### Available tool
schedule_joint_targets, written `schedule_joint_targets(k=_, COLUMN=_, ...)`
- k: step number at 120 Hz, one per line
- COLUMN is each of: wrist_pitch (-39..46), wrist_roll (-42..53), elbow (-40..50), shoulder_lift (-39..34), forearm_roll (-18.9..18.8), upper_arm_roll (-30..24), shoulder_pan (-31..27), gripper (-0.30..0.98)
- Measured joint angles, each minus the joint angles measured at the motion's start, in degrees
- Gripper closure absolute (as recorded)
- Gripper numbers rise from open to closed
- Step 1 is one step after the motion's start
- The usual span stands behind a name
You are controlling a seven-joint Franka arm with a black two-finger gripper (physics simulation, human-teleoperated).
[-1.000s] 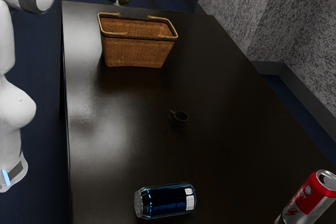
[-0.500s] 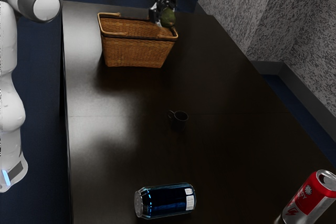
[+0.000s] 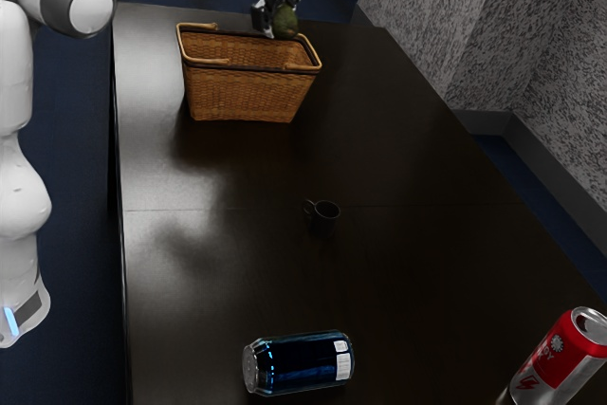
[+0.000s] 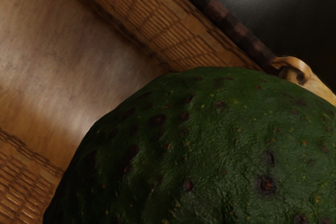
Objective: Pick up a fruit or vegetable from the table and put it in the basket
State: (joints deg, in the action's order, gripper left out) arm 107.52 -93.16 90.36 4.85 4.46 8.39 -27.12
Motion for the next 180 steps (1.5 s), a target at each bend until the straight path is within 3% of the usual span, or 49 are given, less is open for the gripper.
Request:
schedule_joint_targets(k=8, wrist_pitch=0.1, wrist_roll=0.4, elbow=-0.3, shoulder_lift=0.2, forearm_roll=0.0, upper_arm_roll=0.1, shoulder_pan=-0.5, gripper=0.58)
schedule_joint_targets(k=26, wrist_pitch=1.7, wrist_roll=1.7, elbow=-0.4, shoulder_lift=0.2, forearm_roll=0.0, upper_arm_roll=0.0, shoulder_pan=-0.7, gripper=0.27)
schedule_joint_targets(k=41, wrist_pitch=2.9, wrist_roll=2.5, elbow=-0.3, shoulder_lift=0.4, forearm_roll=-0.1, upper_arm_roll=-0.3, shoulder_pan=-0.1, gripper=0.21)
schedule_joint_targets(k=169, wrist_pitch=4.5, wrist_roll=5.3, elbow=0.1, shoulder_lift=1.2, forearm_roll=1.8, upper_arm_roll=0.9, shoulder_pan=-0.5, gripper=0.2)
schedule_joint_targets(k=180, wrist_pitch=4.5, wrist_roll=5.2, elbow=0.0, shoulder_lift=1.4, forearm_roll=1.5, upper_arm_roll=0.9, shoulder_pan=-0.4, gripper=0.35)
